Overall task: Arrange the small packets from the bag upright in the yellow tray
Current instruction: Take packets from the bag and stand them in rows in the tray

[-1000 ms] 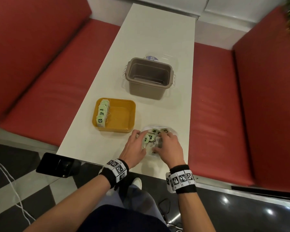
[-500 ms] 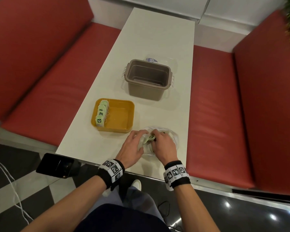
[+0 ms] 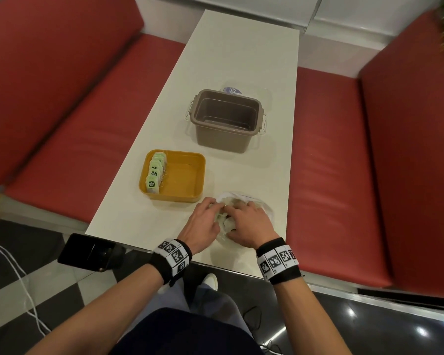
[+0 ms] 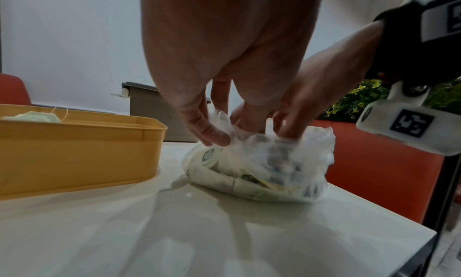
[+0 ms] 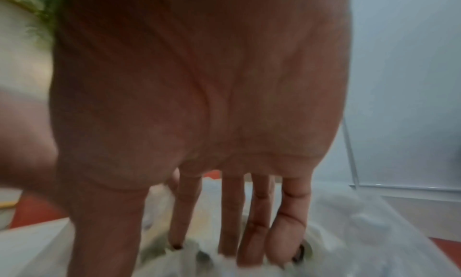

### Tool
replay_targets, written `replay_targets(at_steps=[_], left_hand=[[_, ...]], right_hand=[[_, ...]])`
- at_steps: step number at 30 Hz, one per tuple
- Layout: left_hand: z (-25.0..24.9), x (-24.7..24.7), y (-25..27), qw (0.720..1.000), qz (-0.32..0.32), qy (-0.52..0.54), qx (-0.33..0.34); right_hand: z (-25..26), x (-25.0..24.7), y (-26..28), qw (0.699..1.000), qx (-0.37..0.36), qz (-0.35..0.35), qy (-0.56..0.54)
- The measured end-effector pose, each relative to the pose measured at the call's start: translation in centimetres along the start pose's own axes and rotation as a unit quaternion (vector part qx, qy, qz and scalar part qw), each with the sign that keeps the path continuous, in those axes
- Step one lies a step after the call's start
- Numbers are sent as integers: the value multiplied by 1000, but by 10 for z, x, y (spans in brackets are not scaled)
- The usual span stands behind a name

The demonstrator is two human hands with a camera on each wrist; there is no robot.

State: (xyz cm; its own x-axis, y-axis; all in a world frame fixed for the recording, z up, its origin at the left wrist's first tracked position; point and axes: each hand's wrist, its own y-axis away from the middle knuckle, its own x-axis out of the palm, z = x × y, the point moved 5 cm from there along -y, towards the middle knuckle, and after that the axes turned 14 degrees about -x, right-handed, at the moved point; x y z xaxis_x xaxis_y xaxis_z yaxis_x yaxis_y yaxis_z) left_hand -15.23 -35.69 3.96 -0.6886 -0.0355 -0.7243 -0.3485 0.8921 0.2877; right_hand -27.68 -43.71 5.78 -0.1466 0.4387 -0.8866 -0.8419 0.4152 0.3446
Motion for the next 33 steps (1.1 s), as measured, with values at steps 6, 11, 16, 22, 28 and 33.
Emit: replay_targets(at_steps=[6, 11, 16, 22, 28, 33], left_hand=[[6, 2, -1, 1000, 4, -14, 4], [4, 1, -1, 1000, 10, -10, 5], [1, 1, -2, 1000, 18, -12, 3], [3, -4, -2, 1000, 20, -13, -1], [1, -6, -3, 1000, 24, -9, 2], [-1, -5, -5, 1000, 25, 3, 2]], right_hand=[[-8, 1, -8, 999, -12, 22, 46], [-6, -1, -7, 990, -32, 2, 137], [8, 8, -8, 978, -52, -3, 203], [-1, -3, 2, 982, -47, -25, 182], [-7, -8, 18, 989, -24, -72, 126], [-18, -14, 28, 991, -9, -133, 1]])
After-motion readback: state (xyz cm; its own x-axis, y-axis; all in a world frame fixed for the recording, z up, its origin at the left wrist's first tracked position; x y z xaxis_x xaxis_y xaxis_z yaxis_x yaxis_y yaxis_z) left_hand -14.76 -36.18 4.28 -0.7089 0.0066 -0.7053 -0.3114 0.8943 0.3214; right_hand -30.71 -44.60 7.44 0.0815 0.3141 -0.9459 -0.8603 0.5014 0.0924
